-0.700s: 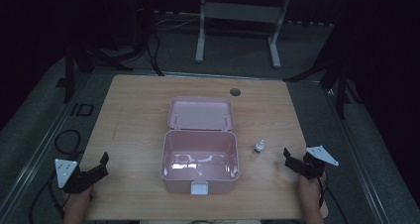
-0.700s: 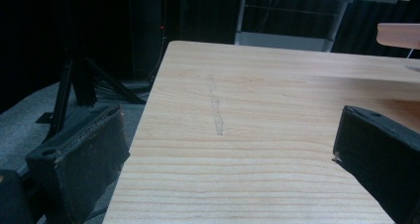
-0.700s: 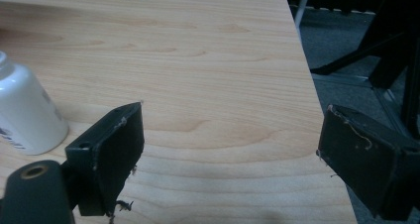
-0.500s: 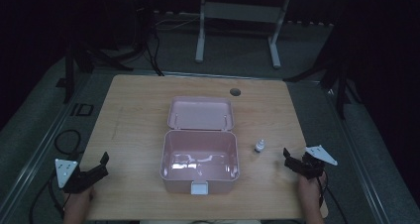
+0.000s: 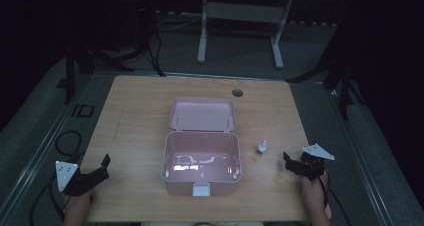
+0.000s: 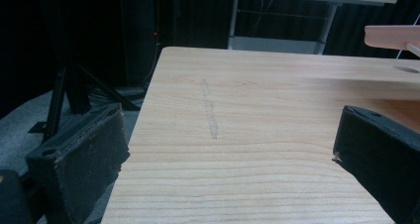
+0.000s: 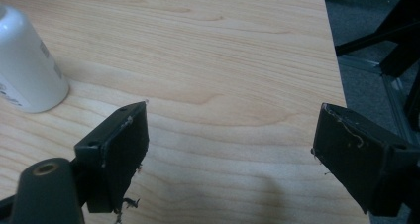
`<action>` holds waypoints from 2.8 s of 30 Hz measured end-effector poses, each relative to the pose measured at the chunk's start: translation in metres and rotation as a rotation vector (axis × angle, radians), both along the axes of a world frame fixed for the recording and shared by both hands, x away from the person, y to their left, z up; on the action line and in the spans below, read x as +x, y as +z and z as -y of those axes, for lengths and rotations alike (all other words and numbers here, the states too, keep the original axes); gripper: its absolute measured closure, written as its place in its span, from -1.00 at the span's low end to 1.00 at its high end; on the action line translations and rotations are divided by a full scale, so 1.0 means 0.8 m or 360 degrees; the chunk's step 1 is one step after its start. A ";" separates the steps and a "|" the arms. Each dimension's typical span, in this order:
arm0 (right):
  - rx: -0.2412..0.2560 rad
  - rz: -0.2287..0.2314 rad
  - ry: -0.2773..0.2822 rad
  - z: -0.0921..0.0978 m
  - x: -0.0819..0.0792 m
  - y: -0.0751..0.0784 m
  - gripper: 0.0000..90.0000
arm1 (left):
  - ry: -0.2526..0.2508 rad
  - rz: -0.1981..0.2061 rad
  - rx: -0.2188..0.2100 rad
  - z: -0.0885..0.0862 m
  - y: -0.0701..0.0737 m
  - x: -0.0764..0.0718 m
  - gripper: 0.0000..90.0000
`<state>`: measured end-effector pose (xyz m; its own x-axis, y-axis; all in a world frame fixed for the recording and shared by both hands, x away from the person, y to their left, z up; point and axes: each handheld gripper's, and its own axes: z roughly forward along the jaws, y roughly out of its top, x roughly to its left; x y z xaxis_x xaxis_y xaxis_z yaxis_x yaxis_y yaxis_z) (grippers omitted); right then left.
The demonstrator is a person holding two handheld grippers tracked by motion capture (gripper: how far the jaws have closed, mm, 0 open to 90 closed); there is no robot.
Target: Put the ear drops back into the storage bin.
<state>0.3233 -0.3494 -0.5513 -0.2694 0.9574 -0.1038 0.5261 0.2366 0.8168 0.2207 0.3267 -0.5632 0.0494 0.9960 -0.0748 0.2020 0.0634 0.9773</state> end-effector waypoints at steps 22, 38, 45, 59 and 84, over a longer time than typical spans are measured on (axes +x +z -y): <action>-0.0026 -0.0676 0.0223 0.000 0.015 0.051 -0.74 | -0.0006 0.0000 -0.0007 0.000 0.000 0.000 -0.99; -0.0209 -0.1095 0.0394 -0.001 0.015 0.056 -0.74 | -0.0008 -0.0003 -0.0016 0.000 0.000 0.000 -0.99; -0.0317 -0.1231 0.0497 -0.007 0.016 0.057 -0.74 | -0.0004 -0.0003 -0.0019 0.000 0.000 0.000 -0.99; -0.0588 -0.1542 0.0640 -0.018 0.012 0.056 -0.74 | -0.0006 -0.0005 -0.0018 0.000 0.000 0.000 -0.99; -0.0585 -0.1457 0.0632 -0.034 0.055 0.075 -0.70 | -0.0007 -0.0008 -0.0023 -0.001 0.000 0.000 -0.99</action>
<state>0.3673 -0.3220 -0.4911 -0.6775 0.7348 0.0318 0.7350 0.6780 -0.0078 0.2209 0.3271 -0.5631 0.0536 0.9945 -0.0897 0.2070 0.0768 0.9753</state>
